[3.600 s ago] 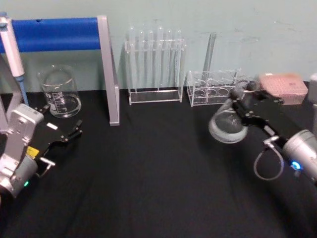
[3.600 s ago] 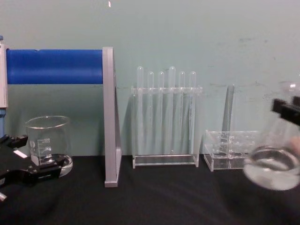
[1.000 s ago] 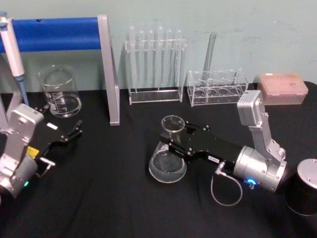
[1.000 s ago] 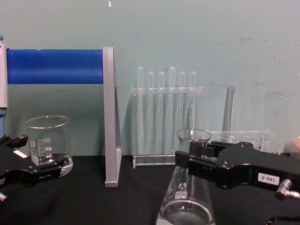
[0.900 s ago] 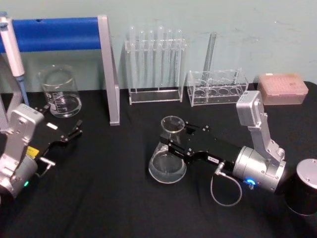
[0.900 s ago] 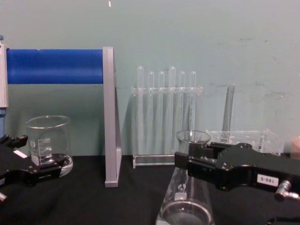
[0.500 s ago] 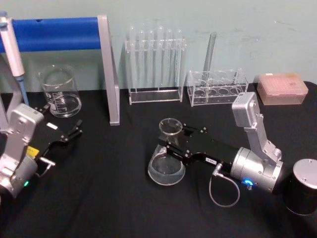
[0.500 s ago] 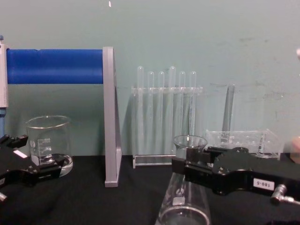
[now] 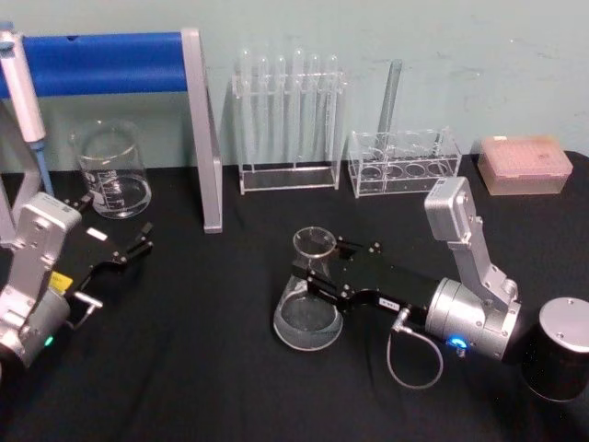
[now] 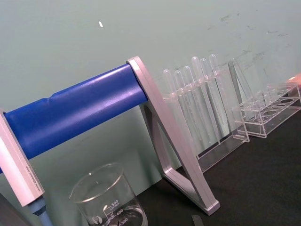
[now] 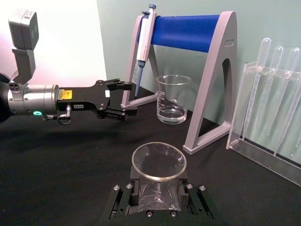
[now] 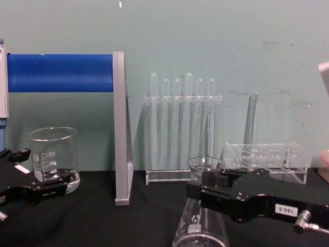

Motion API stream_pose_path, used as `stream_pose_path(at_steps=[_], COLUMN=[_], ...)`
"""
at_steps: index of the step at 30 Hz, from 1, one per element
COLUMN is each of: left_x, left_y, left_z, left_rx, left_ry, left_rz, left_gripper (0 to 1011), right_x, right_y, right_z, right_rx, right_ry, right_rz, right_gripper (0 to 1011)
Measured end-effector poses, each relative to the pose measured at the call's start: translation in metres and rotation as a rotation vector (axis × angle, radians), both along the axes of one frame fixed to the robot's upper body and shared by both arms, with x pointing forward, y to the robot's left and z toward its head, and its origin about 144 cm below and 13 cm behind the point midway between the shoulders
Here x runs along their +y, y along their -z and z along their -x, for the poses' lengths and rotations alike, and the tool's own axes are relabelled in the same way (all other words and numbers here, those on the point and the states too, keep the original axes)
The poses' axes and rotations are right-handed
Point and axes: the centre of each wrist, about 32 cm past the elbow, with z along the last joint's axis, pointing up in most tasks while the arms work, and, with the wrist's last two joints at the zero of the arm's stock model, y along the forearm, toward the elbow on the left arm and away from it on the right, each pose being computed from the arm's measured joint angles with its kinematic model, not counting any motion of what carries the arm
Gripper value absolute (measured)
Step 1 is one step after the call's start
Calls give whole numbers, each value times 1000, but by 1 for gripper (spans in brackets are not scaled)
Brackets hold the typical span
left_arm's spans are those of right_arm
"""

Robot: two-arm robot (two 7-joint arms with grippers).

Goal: Grasp the erlenmeyer flask with one hand, shake it three times, then place it back.

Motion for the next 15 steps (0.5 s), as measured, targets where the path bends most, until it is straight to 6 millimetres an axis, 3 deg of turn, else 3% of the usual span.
stream_pose_path(at_steps=[15], left_x=[0], left_y=[0], left_z=[0], left_rx=[0], left_ry=[0], left_rz=[0], left_gripper=[1001], right_x=[2], right_y=[2], right_z=[-3], right_rx=[4], right_ry=[-5], right_rz=[10], right_gripper=[456])
